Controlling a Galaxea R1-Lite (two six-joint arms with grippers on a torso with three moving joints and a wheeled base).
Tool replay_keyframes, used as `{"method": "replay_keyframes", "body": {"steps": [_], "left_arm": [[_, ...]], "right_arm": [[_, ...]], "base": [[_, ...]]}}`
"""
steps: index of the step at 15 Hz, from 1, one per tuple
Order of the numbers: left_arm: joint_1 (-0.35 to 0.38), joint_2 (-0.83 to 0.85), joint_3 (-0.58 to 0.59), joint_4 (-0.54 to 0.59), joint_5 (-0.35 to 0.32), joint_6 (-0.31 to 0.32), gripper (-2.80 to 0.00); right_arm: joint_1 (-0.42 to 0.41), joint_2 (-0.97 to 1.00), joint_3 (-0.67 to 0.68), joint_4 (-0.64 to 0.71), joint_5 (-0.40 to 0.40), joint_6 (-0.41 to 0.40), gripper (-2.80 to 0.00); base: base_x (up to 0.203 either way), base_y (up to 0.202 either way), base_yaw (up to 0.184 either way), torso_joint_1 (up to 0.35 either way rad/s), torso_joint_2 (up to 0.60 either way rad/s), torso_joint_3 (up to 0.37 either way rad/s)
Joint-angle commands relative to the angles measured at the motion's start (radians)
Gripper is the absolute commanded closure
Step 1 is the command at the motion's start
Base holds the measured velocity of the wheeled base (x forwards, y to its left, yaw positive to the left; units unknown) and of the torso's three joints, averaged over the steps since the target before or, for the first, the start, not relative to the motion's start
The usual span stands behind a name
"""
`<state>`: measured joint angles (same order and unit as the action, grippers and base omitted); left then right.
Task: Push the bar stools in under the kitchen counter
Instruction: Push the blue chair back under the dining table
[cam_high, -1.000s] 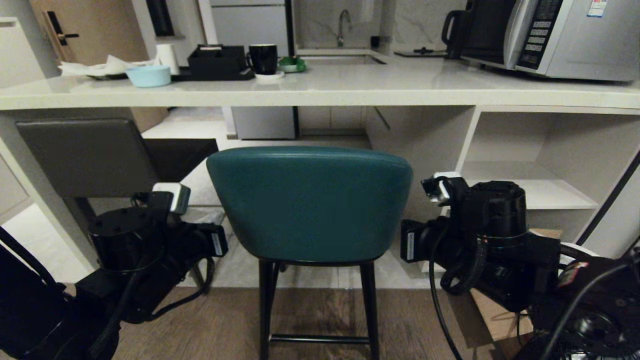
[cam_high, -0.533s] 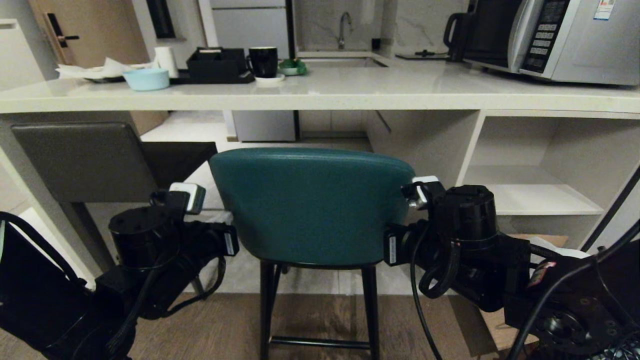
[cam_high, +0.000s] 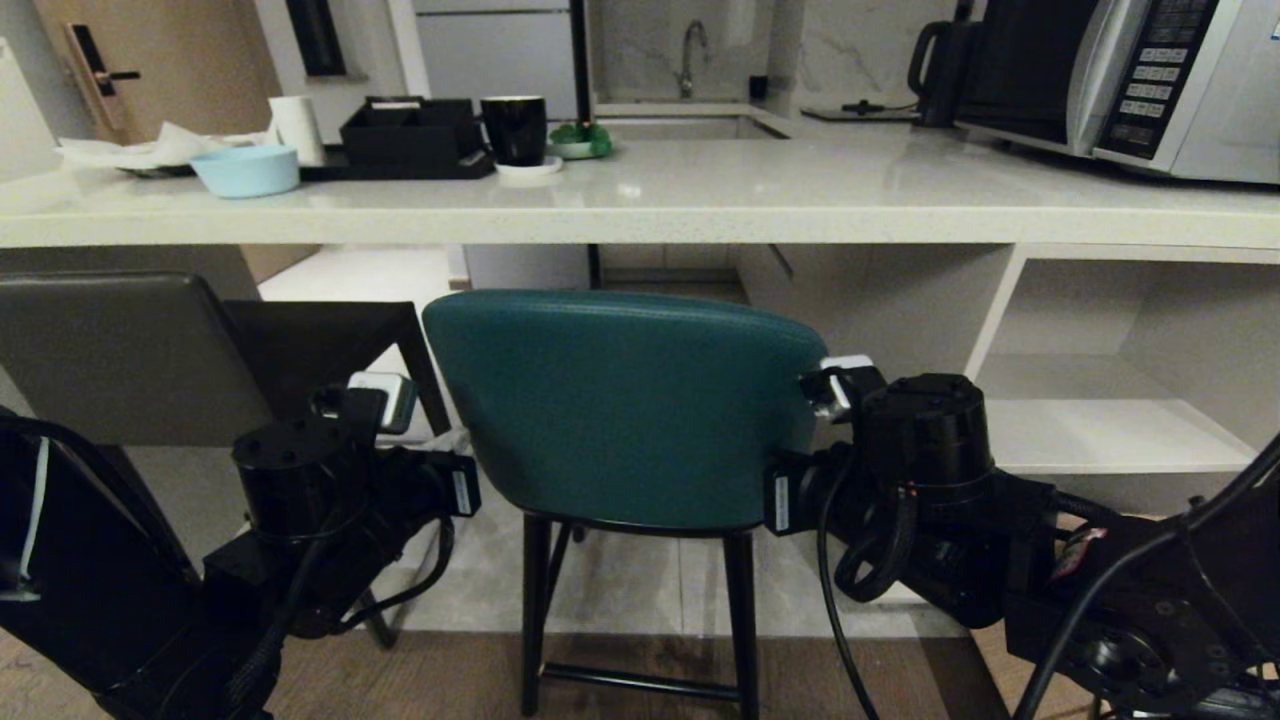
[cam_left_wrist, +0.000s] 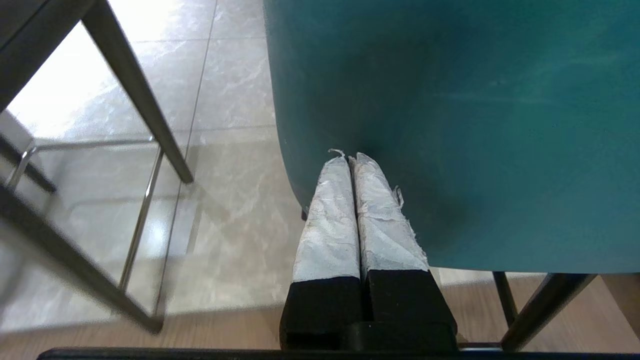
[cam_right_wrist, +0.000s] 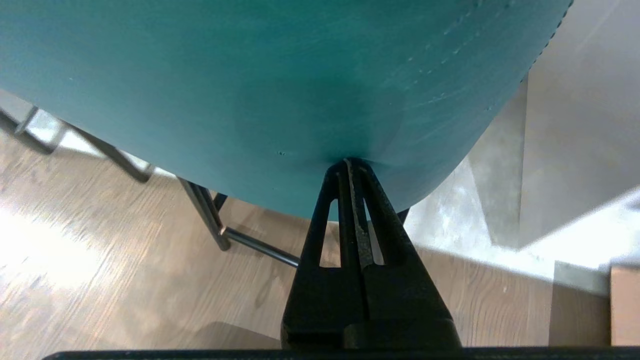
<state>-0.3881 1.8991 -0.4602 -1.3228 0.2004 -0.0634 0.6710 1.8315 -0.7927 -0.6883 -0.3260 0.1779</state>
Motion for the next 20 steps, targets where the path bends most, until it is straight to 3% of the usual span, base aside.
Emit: {"method": "replay_keyframes", "body": {"steps": [1,7,13,20], "left_arm": [[0.0,0.0,0.0,-0.007,0.002,-0.001,0.0],[-0.005,0.001,-0.002,-0.009,0.002,0.001,0.0],[-0.025,-0.008,0.006,-0.015,0.004,0.001,0.0],[0.019,-0.009,-0.052,-0.013,0.001,0.029,0.0]], "right_arm": [[-0.005,0.003,0.001,-0.002,-0.004,0.002,0.0],[-0.06,0.008,-0.012,0.006,-0.007,0.002,0.0],[-0.078,0.017,-0.045,0.02,-0.005,0.002,0.0],[-0.149,0.122,-0.218,0.072,-0.005,0.003,0.0]], "base": [[0.191,0.0,0.003,0.002,0.0,0.002],[0.171,0.0,0.002,0.002,0.0,0.003],[0.0,0.0,0.0,0.0,0.0,0.0],[0.0,0.0,0.0,0.0,0.0,0.0]]}}
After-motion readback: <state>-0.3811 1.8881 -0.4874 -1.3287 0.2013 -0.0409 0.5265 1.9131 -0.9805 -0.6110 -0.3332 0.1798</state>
